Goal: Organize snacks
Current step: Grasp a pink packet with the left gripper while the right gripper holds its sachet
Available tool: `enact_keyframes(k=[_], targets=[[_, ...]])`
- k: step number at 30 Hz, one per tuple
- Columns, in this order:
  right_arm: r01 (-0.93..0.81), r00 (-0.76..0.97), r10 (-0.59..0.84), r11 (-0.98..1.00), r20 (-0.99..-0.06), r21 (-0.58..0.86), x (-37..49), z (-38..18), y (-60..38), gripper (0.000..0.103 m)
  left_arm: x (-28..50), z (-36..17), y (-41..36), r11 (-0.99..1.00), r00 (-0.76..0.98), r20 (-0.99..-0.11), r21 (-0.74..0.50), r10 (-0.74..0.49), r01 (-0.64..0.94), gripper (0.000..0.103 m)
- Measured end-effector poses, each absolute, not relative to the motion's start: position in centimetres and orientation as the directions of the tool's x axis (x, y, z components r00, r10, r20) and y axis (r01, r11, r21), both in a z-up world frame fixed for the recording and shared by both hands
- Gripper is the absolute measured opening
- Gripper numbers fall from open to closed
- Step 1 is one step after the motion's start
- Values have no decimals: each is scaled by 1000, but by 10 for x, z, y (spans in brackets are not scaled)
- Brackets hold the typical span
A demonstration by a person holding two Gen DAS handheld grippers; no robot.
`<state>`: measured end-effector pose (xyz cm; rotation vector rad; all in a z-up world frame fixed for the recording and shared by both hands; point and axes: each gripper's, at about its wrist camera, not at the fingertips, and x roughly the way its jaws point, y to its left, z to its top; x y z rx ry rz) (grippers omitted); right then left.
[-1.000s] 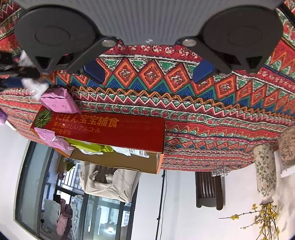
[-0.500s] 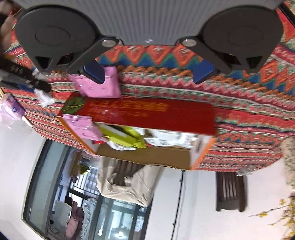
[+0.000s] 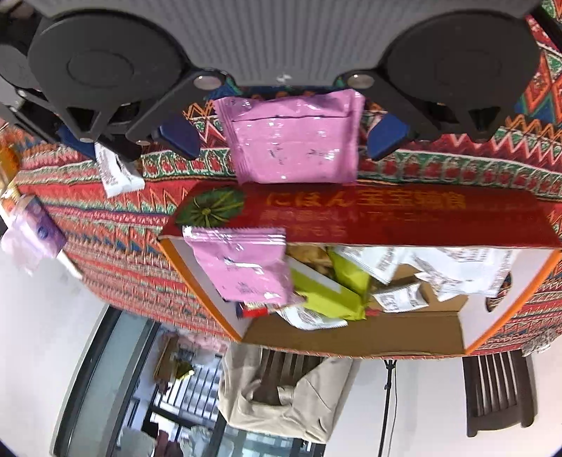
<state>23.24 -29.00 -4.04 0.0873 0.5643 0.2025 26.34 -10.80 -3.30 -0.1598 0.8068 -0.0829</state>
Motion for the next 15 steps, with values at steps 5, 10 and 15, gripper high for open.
enact_keyframes(k=[5,10,15], targets=[[-168,820,225,974,-527,153,232,-41,-292,41,275,-45,-121,996,667,-743,-87,-43,-32,103],[-170,814,232,972,-532,163,232,-41,-293,41,280,-58,-123,995,642,-766,-37,32,-93,103],[-171,810,234,971,-537,165,233,-42,-291,41,275,-61,-126,994,658,-751,-12,60,-104,103]])
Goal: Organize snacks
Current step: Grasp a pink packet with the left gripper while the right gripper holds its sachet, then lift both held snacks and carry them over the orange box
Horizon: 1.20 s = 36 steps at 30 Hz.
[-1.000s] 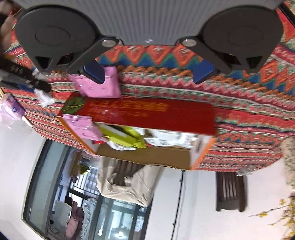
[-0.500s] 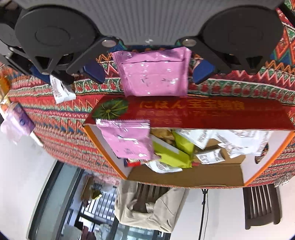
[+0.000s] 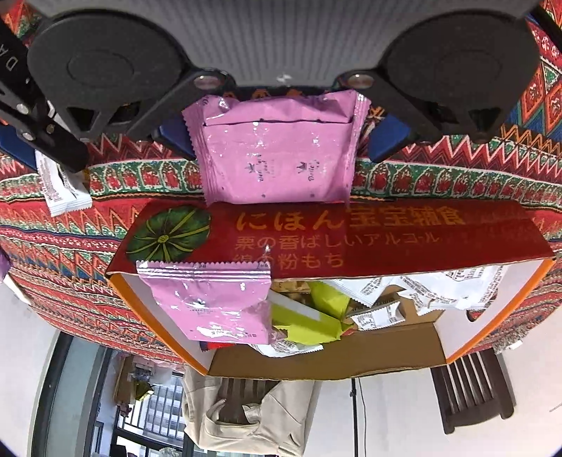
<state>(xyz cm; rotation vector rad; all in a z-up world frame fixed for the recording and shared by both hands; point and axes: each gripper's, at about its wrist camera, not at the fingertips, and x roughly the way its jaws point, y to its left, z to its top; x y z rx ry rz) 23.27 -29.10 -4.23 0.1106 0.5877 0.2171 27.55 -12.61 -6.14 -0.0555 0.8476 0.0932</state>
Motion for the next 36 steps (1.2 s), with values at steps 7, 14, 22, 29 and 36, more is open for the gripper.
enact_keyframes(k=[7,14,22,29,36], targets=[[-166,810,229,973,-541,162,234,-43,-290,41,265,-56,-124,998,683,-730,-23,27,-63,82],[-159,813,216,976,-541,151,234,-44,-288,41,256,-55,-112,996,686,-727,-36,27,-77,81],[-173,833,217,976,-510,131,228,-41,-284,41,236,-49,-96,997,717,-697,-41,17,-64,81],[-193,855,215,977,-472,95,221,-25,-280,41,214,-29,-68,996,773,-633,-46,29,-75,80],[-234,871,241,970,-428,71,223,3,-268,41,206,1,-37,992,829,-557,-75,42,-100,80]])
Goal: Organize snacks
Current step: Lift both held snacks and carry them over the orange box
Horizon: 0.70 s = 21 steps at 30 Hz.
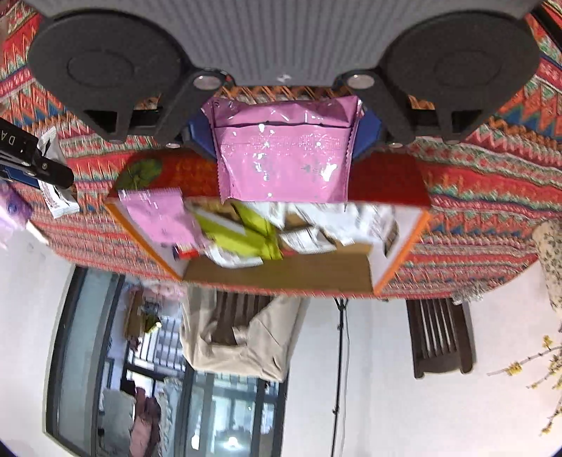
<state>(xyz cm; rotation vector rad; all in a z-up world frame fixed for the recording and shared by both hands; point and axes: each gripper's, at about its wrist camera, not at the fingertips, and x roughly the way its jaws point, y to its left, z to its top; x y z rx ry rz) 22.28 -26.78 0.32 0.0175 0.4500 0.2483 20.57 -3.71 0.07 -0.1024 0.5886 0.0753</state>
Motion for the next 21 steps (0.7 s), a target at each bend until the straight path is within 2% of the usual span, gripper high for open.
enact_keyframes(k=[10,21], targets=[[-304,871,294,952,-394,38,273,46,-218,41,252,32,-12,990,871,-483,-56,85,-128,80],[-312,842,284,950,-459,16,351,46,-154,41,308,32,4,987,878,-456,1,144,-161,80]])
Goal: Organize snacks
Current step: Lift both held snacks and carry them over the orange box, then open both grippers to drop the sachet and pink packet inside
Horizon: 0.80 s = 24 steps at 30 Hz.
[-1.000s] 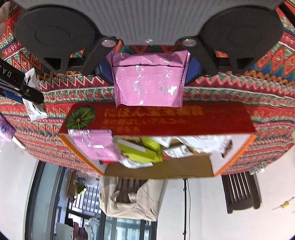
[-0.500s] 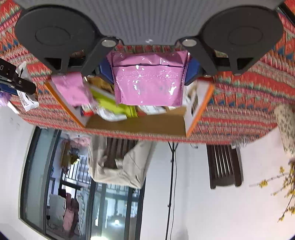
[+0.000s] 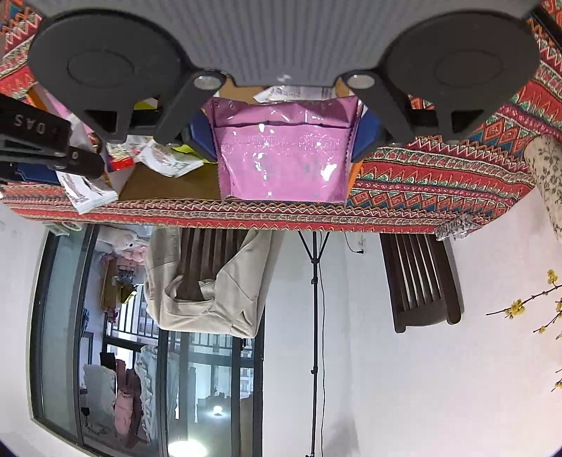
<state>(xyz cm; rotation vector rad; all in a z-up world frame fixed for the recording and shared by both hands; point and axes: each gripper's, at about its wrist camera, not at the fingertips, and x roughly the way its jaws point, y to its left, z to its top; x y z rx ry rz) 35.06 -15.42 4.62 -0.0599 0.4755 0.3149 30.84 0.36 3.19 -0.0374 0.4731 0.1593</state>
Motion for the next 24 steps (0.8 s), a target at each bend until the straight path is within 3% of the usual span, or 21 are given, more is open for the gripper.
enact_keyframes(k=[5,6,8,9,10,11,18,24], targets=[[-304,831,272,953,-486,13,362,38,-145,43,315,24,9,988,873,-467,2,139,-156,83],[-302,829,269,953,-489,12,362,37,-145,48,314,23,10,988,874,-467,-2,135,-153,84],[-300,827,265,954,-496,9,362,33,-147,70,310,21,13,988,878,-458,-3,136,-155,92],[-297,827,262,955,-497,9,362,32,-148,88,309,20,14,987,880,-454,-4,141,-160,96],[-294,829,263,956,-493,15,361,30,-150,100,306,20,16,987,884,-446,-11,141,-162,103],[-291,831,266,956,-488,26,360,30,-153,103,302,21,18,987,890,-435,-23,133,-159,103],[-273,827,272,959,-492,71,347,23,-170,103,283,21,26,992,905,-422,-86,47,-91,103],[-260,831,272,961,-485,93,325,24,-183,103,253,26,28,988,921,-380,-87,89,-131,103]])
